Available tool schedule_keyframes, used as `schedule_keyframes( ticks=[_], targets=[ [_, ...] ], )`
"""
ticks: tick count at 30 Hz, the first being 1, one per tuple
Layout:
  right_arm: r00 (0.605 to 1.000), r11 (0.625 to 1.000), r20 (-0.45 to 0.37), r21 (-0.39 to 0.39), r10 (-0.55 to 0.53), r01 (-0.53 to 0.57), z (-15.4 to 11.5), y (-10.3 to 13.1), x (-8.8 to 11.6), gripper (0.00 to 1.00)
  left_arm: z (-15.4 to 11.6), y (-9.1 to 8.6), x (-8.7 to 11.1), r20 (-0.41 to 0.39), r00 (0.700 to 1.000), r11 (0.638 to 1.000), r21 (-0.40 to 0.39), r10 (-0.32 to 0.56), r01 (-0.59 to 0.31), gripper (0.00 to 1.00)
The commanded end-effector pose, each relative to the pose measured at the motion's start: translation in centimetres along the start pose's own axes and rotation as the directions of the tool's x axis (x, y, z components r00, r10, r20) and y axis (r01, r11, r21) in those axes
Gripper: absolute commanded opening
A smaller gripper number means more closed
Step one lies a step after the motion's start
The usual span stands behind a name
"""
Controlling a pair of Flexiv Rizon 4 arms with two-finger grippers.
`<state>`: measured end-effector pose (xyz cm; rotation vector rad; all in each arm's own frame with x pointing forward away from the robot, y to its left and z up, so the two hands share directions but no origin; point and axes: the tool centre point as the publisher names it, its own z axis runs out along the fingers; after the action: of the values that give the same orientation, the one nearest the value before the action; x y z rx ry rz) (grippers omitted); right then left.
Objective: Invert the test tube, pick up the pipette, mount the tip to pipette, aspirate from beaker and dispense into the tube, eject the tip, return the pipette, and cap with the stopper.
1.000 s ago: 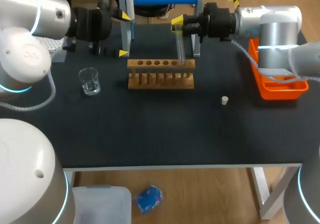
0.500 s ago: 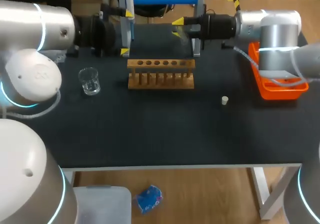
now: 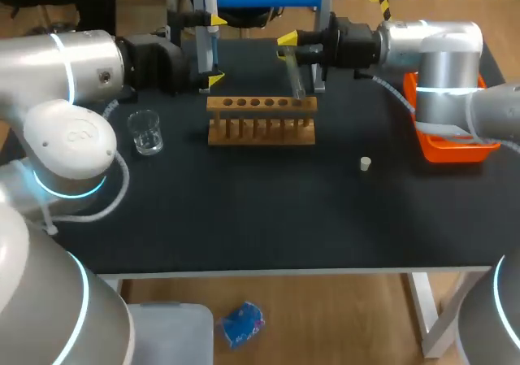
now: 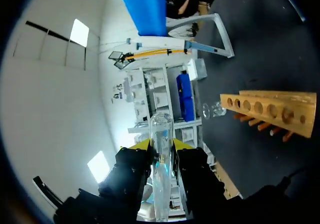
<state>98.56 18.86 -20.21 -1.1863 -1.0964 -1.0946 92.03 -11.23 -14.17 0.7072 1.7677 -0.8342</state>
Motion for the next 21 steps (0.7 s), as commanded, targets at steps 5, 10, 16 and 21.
schedule_keyframes(
  ticks=[5,10,16,21],
  targets=[
    [0.999,0.999,-0.004,0.003,-0.038,0.038,0.0,0.2,-0.4,0.00,-0.2,-0.2,0.4,0.383,0.923,0.987,0.130,0.037,-0.094,1.00],
    [0.999,0.999,-0.004,0.003,-0.038,0.038,0.0,0.2,-0.4,0.00,-0.2,-0.2,0.4,0.383,0.923,0.987,0.130,0.037,-0.094,1.00],
    [0.991,0.990,-0.020,0.033,-0.135,0.136,-0.2,0.0,0.1,0.00,0.1,-1.1,0.3,0.396,0.916,0.981,0.140,0.070,-0.135,1.00],
    [0.989,0.988,-0.004,0.050,-0.146,0.146,0.0,-0.4,-0.7,0.00,0.8,-2.5,0.8,0.358,0.926,0.967,0.173,0.117,-0.189,1.00]
  ],
)
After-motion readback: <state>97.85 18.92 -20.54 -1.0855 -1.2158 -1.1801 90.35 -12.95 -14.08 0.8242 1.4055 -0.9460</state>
